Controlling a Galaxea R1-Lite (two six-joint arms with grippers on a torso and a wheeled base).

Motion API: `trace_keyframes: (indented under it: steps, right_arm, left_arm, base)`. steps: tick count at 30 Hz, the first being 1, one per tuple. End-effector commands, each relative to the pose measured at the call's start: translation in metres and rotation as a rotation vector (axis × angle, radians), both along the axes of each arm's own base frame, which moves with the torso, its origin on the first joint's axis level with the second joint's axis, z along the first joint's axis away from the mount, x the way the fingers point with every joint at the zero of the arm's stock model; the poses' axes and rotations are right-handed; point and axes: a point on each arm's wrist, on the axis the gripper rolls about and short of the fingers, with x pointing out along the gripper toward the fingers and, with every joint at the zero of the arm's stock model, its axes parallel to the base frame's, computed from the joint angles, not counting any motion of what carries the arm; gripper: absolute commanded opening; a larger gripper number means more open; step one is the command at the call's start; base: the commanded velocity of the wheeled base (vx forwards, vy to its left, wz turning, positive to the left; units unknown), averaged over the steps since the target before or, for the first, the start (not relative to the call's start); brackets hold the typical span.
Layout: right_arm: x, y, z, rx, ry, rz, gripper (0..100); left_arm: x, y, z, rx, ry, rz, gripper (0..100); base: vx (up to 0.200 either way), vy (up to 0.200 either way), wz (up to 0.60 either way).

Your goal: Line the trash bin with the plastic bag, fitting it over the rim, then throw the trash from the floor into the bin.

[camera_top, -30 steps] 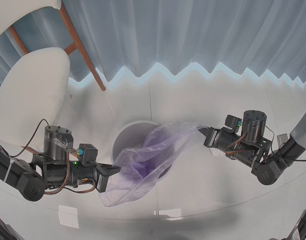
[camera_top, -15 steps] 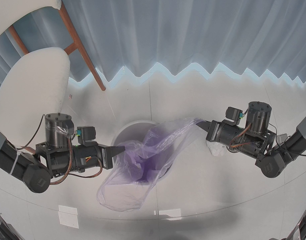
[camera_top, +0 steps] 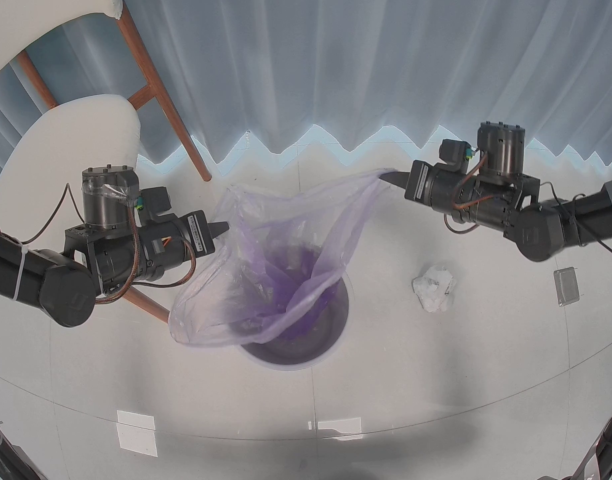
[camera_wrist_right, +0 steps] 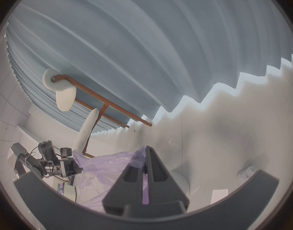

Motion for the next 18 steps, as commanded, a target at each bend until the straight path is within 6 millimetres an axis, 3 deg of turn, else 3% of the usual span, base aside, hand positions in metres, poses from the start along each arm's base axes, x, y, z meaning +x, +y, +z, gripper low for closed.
trace_keyframes:
  steps: [1,7,10,18]
  right_arm:
    - [0.055,0.001,-0.013,-0.05,0.065,0.003,0]
    - [0.075,0.006,-0.028,-0.08,0.102,0.01,0]
    - [0.085,0.009,-0.053,-0.125,0.131,0.02,0]
    - [0.096,0.013,-0.079,-0.141,0.151,0.018,0]
  left_arm:
    - [0.024,0.002,-0.002,-0.008,0.033,0.071,0]
    - [0.025,0.006,-0.01,0.022,0.092,0.102,0]
    - [0.03,0.011,-0.02,0.047,0.121,0.155,0]
    - [0.03,0.017,-0.033,0.081,0.161,0.222,0]
  base:
    - [0.0,0.0,0.0]
    - [0.0,0.0,0.0]
    - [0.0,0.0,0.0]
    - [0.0,0.0,0.0]
